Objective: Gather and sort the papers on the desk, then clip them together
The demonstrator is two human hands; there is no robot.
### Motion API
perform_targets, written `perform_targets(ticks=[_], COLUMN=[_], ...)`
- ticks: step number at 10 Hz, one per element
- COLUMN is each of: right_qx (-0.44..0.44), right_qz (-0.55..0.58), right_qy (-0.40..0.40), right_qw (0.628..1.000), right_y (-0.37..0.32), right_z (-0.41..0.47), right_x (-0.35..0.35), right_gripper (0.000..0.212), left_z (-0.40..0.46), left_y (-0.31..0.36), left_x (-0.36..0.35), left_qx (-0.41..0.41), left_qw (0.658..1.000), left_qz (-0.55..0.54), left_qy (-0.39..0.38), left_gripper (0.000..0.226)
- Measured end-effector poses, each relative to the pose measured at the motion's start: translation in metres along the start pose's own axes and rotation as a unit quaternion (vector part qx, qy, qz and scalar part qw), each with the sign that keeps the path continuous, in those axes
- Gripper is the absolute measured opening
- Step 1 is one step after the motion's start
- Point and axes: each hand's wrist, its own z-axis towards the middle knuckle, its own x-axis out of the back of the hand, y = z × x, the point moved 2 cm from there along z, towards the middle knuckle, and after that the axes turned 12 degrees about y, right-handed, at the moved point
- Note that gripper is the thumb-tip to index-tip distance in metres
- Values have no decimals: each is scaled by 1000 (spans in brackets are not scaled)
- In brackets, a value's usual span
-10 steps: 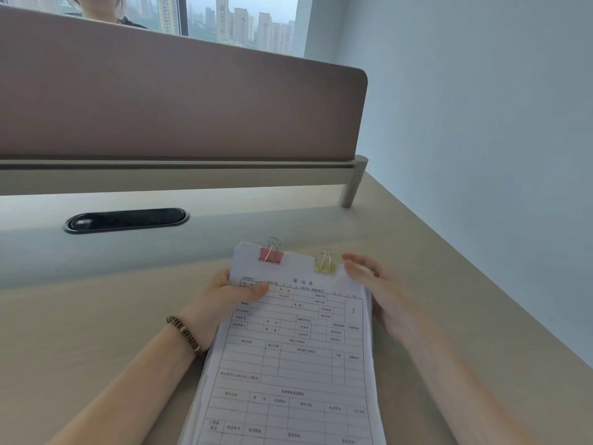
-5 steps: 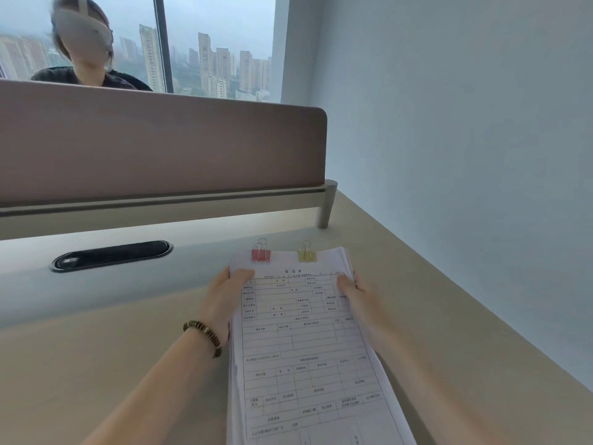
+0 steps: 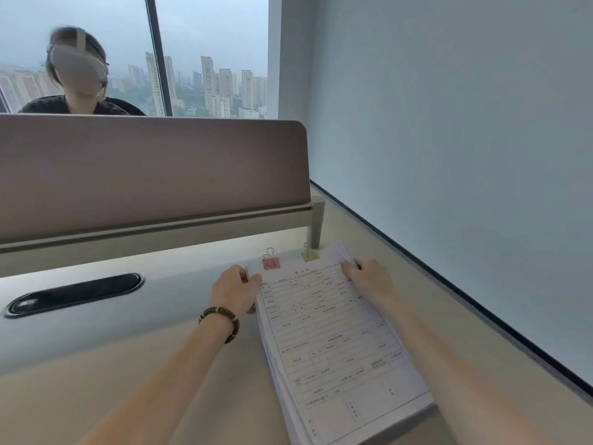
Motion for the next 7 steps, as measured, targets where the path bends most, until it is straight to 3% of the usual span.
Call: perform_targets(ticks=[3,4,5,6,7], right_qx=[116,135,148,145,137], right_qz=[-223,-277,-336,-369,-300], right_qy=[47,40,9,21,107], right_qw=[967,950,930,918,938], right_y=[9,10,10,13,-3], right_z=[42,41,31,31,28], right_x=[-6,-12,-15,-16,-10], right_gripper=[37,35,42,44,45], left_z=[25,25,23,22,12], left_y=[6,7,6,4,13], left_x=[-43,-44,-36,-22,11], left_qx=[13,-62,-93,-97,-121], left_qw=[999,989,981,980,984], left_qz=[20,131,170,172,121], left_qy=[-29,-12,2,7,51], left_gripper=[24,25,24,25,15])
